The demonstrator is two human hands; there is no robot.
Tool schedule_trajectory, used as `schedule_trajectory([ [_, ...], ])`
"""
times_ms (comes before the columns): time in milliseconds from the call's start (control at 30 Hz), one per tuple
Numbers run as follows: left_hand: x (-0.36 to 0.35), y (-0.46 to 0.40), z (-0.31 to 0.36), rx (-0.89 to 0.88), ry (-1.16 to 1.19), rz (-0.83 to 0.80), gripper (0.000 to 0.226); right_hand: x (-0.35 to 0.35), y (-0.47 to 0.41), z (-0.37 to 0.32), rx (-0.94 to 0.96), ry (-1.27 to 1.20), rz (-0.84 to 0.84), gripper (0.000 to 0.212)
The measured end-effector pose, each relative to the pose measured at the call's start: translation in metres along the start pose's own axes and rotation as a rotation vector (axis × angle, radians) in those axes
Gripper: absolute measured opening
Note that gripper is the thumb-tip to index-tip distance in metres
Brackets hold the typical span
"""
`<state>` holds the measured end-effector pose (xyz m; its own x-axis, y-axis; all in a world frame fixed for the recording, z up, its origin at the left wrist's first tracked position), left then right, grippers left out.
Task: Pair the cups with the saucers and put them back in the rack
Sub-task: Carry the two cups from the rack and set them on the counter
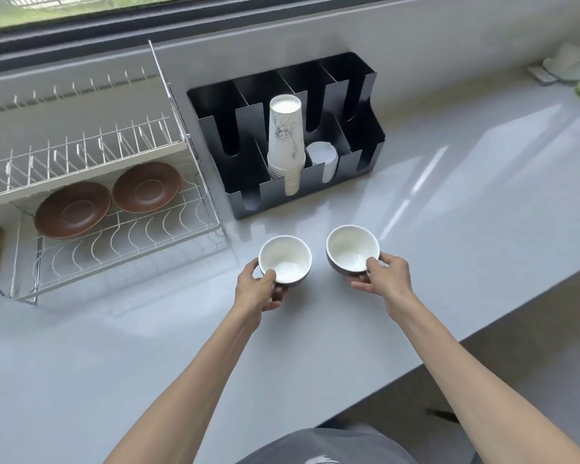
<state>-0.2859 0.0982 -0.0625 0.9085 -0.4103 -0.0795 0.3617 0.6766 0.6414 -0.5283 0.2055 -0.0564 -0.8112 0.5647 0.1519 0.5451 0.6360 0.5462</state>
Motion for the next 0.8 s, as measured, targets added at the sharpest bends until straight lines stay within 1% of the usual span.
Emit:
schedule_trajectory([
  [300,-0.036,-0.033,0.013,0.017,0.001,0.028,0.058,0.029,-0.028,-0.002,-0.022,-0.067,0.062,0.039],
  [633,-0.048,-0.064,0.030,0.022,0.016,0.044,0.059,0.023,-0.063,-0.018,-0.026,-0.112,0.074,0.040],
  [800,-0.054,-0.073,0.035,0.033,0.035,0.046,0.057,0.019,-0.072,-0.022,-0.022,-0.122,0.073,0.035],
])
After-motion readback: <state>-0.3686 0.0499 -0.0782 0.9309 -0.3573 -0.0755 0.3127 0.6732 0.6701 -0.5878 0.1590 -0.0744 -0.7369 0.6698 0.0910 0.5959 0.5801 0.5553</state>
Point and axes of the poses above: each hand's wrist, its own y-axis away from the middle knuckle, its own x-axis out of the back of the hand, z = x × y, the point moved 6 cm from there along -y, towards the middle knuckle, and after that the axes turned 10 degrees about -z, right-handed, at the moved point
